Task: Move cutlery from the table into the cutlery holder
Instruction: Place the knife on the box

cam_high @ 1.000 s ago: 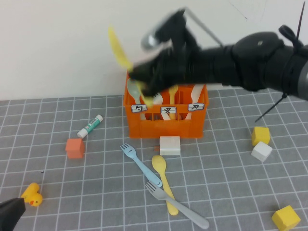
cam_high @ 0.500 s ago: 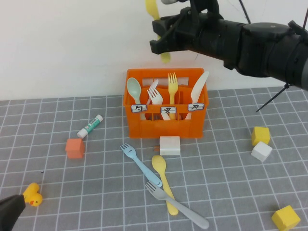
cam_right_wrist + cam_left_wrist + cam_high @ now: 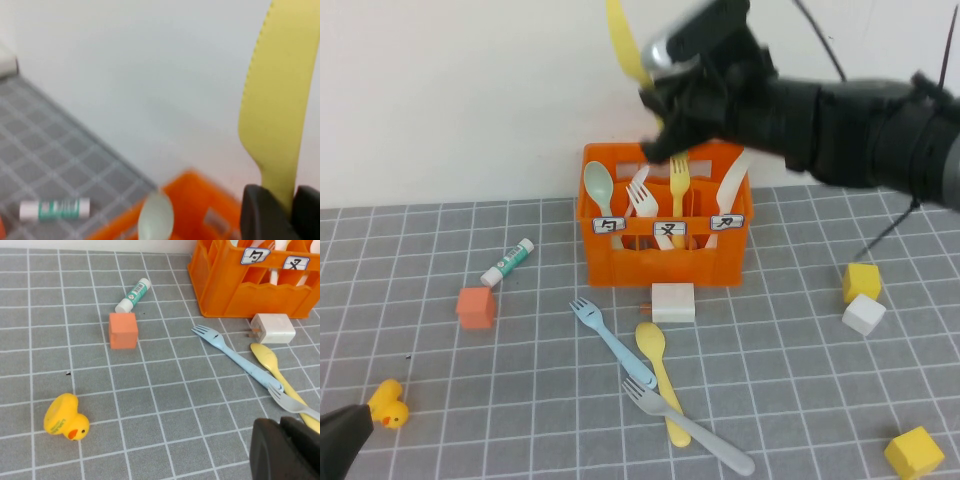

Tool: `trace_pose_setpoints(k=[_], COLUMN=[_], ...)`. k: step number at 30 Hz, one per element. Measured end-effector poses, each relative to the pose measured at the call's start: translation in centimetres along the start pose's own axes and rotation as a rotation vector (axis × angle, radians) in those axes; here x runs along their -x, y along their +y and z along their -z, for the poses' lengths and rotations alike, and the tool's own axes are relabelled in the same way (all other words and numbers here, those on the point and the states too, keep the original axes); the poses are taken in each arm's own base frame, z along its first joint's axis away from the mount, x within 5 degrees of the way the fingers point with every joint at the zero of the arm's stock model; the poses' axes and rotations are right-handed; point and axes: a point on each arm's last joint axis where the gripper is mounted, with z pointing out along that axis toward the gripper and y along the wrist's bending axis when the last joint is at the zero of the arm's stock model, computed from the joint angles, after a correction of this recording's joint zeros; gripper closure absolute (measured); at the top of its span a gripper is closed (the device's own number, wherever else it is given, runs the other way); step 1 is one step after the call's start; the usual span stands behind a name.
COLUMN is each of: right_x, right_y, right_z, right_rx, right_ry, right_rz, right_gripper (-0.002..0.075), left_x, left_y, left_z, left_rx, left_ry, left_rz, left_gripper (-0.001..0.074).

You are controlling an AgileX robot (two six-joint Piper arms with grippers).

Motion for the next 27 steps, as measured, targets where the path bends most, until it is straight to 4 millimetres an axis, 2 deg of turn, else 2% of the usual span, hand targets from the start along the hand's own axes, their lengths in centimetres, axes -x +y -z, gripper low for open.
trace_pose_setpoints(k=[5, 14, 17, 24, 27], right_x=[-3.1, -4.0, -4.5, -8.0, -8.9], right_y=[-0.4, -3.0, -3.0, -2.1, -2.1], right_z=[0.2, 0.7, 0.3, -1.8, -2.2], right_rx=[0.013, -0.019, -0.010, 0.056, 0.048], right_ry=[0.080, 0.085, 0.093, 0.155, 0.180], right_rz=[0.002, 0.008, 0.015, -0.002, -0.005], right_gripper=[0.0613, 0.0613, 0.0613, 0.0613, 0.0613], left_x=[0.0, 0.0, 0.0, 0.0, 0.0], left_y=[0.0, 0.0, 0.0, 0.0, 0.0], left_z=[0.0, 0.0, 0.0, 0.0, 0.0], left_rx=[0.000, 0.002, 0.002, 0.003, 0.003], left_ry=[0.000, -0.003, -0.003, -0.003, -0.003], left_rz=[0.000, -0.005, -0.005, -0.007, -0.007], left_gripper=[0.0735, 0.0735, 0.0735, 0.0735, 0.0735])
